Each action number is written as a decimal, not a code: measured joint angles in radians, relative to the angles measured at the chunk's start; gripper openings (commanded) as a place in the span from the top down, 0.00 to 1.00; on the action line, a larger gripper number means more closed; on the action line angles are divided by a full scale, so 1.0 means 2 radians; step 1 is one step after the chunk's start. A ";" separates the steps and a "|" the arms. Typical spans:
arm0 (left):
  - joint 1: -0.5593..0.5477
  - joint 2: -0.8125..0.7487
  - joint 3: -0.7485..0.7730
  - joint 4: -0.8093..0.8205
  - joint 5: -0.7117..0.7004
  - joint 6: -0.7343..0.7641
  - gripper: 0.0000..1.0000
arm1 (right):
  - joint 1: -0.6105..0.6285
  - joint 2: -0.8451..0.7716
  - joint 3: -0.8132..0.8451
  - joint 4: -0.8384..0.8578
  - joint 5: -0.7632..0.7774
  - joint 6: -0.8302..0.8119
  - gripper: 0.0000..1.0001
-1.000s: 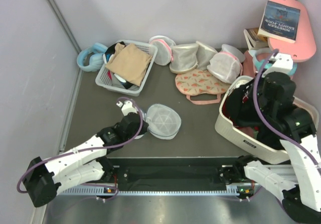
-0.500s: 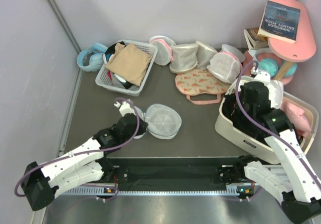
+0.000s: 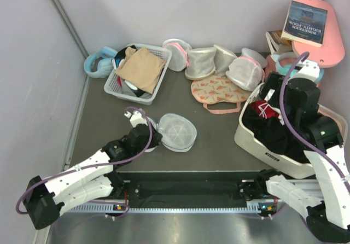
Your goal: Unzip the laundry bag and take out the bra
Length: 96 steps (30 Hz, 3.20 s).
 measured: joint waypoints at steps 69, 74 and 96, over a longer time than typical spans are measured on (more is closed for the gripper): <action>0.286 0.026 -0.021 -0.114 0.056 -0.027 0.51 | 0.000 0.110 -0.009 0.085 -0.184 -0.046 0.10; 0.286 0.049 -0.021 -0.116 0.057 -0.027 0.56 | 0.000 0.113 -0.009 0.087 -0.188 -0.046 0.10; 0.287 0.088 -0.041 -0.060 0.080 -0.007 1.00 | 0.000 0.111 -0.018 0.090 -0.198 -0.045 0.12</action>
